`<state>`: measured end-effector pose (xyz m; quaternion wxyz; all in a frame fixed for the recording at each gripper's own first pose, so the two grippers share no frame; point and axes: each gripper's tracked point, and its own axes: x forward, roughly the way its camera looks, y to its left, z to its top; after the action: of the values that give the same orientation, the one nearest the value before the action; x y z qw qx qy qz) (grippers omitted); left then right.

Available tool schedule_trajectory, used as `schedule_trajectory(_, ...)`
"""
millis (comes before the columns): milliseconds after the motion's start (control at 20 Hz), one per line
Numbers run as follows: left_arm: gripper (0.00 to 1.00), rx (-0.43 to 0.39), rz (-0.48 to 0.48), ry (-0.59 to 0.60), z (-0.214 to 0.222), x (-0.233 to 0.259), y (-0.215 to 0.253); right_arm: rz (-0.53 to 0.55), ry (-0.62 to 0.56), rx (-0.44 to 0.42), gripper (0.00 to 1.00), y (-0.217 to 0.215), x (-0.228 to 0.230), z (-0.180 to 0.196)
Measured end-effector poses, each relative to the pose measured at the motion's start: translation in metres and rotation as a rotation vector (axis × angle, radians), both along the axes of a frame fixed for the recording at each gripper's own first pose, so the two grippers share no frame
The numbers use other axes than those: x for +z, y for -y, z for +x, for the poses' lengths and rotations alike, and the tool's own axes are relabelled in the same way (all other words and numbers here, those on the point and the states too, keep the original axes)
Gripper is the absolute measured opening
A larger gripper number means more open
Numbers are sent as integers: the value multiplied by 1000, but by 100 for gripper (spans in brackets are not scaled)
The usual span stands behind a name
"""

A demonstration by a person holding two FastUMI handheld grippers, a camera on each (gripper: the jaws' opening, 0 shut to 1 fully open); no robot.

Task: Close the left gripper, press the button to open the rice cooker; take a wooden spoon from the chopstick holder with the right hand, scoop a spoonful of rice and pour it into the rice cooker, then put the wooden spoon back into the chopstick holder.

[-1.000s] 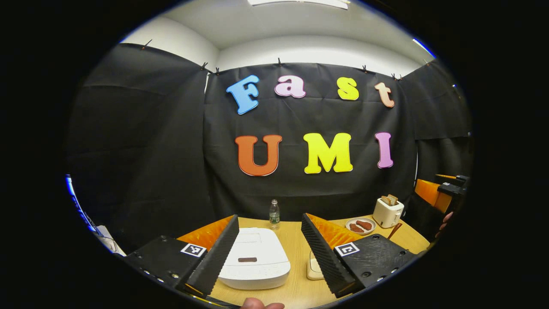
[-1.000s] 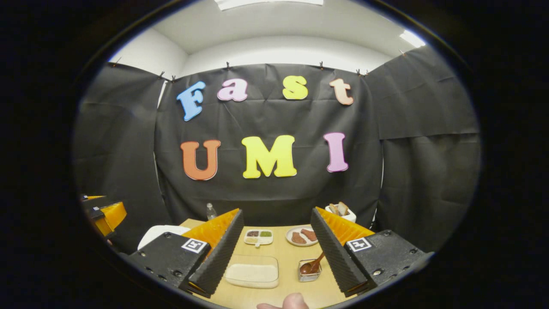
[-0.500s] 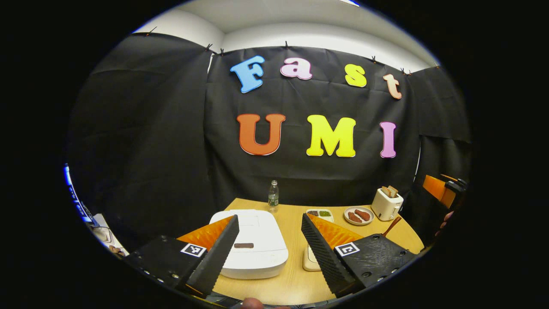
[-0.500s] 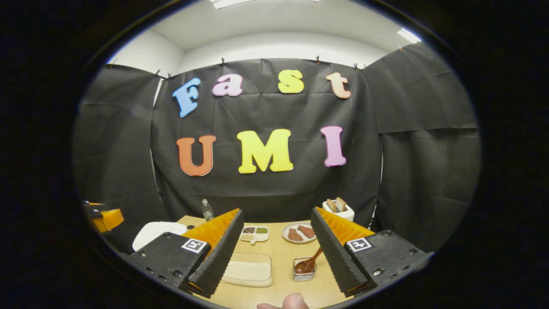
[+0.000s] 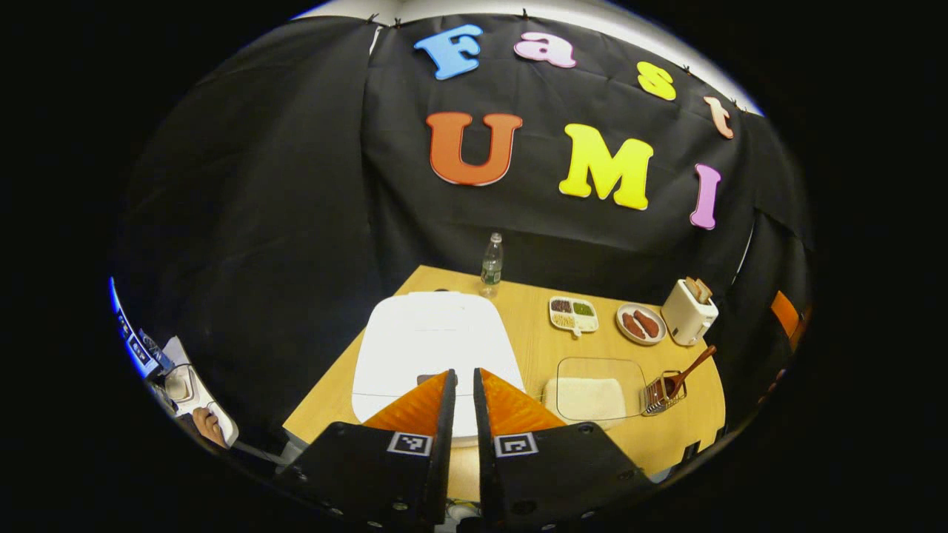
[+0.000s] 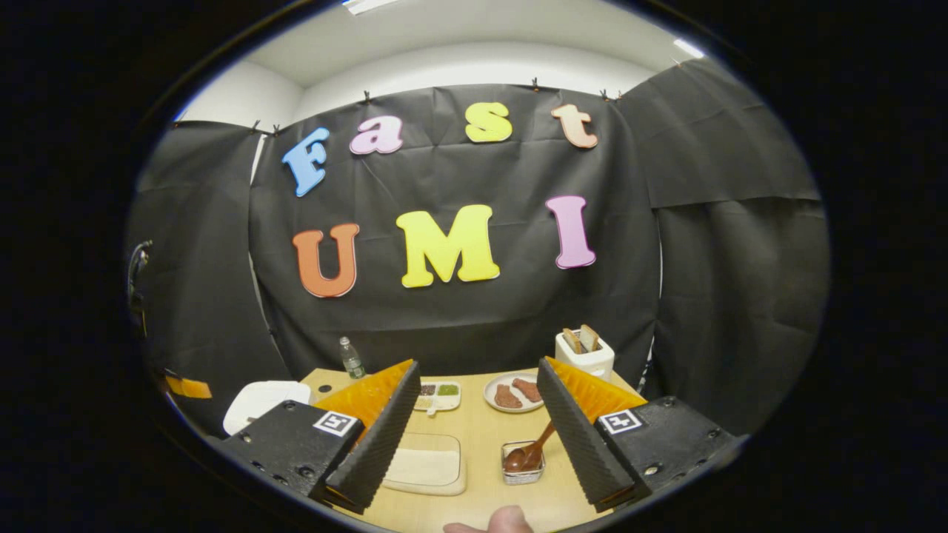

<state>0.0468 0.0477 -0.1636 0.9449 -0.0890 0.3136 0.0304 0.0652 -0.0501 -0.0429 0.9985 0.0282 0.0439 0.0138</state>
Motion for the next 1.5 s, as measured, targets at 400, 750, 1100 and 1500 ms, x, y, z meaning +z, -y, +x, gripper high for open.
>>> schedule_trajectory(400,0,-22,-126,-134,46,-52,-22,-15,-19,-51,100,35,-8,9)
schedule_trajectory(750,0,24,-194,-227,67,-105,-38,-36,-81,-85,99,50,-24,16)
schedule_trajectory(1100,7,9,-189,-221,71,-117,-41,-52,-93,-85,100,43,-27,19)
schedule_trajectory(1500,0,20,-237,-223,65,-127,-40,-53,-101,-67,100,26,-31,12)
